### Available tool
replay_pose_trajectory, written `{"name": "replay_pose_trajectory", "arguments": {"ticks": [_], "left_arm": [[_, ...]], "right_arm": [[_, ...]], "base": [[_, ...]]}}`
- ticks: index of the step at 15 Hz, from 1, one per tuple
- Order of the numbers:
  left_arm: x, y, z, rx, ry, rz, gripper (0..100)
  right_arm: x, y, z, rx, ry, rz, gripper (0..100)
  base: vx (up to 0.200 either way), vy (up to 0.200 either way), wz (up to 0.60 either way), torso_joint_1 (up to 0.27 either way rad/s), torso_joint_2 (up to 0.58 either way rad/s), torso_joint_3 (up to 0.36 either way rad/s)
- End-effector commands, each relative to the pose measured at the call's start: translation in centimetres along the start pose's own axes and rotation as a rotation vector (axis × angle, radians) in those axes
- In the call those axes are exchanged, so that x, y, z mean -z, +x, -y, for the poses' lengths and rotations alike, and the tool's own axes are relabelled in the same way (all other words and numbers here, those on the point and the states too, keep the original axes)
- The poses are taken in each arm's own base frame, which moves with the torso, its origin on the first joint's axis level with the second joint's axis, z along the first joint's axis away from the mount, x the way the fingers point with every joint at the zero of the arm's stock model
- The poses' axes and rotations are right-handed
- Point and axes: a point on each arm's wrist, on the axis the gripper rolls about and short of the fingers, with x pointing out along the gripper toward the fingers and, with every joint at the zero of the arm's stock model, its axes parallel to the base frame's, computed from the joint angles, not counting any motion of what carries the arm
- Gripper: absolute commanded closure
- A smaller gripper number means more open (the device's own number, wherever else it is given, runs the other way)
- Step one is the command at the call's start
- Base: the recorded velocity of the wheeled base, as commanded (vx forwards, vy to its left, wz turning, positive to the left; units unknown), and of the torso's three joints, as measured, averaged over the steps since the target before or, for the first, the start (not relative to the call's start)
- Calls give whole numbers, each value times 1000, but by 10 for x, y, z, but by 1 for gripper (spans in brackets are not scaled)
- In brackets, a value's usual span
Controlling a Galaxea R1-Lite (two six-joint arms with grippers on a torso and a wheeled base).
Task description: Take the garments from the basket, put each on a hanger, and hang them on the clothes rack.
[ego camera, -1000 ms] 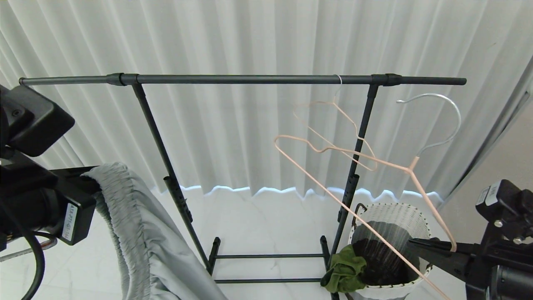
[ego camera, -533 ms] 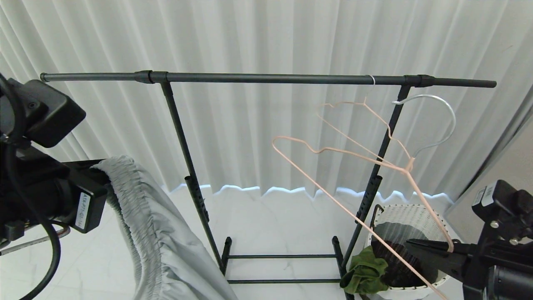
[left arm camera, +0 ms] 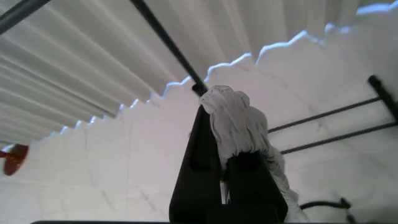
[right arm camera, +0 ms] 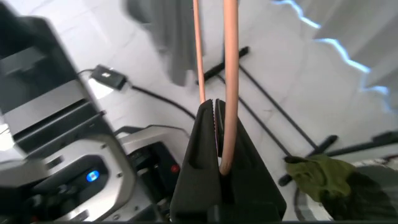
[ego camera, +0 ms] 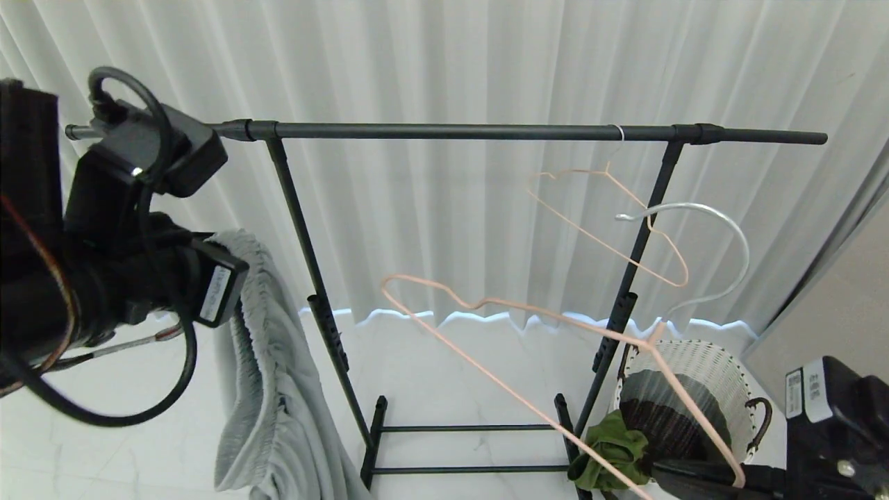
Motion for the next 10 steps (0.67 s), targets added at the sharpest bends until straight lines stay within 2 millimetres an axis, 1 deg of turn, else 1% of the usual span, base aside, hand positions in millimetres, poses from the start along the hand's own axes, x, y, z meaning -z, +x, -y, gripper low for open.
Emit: {"name": "replay_pose_trajectory", "arguments": {"ticks": [1,3,5,7,10], "left_arm": [[-21,30,19,27,-23,-17,100],[-32,39,32,52,-85,-8,100],[-38,38,43,80,-116,6,100],[-37,36,44,86,-115,7,100],[-39,34,50,107,-113,14,100]], "right_arm": [[2,4,-12,-68,-23,-24,100],[3,8,-16,-88,-31,-40,100],[4,12,-16,-70,-28,-56,100],[6,18,-14,7,-9,-74,100],[2,28,-15,25,18,-60,100]], "base": [[0,0,0,0,0,0],[0,0,0,0,0,0],[0,0,0,0,0,0],[0,0,0,0,0,0],[0,0,0,0,0,0]]}}
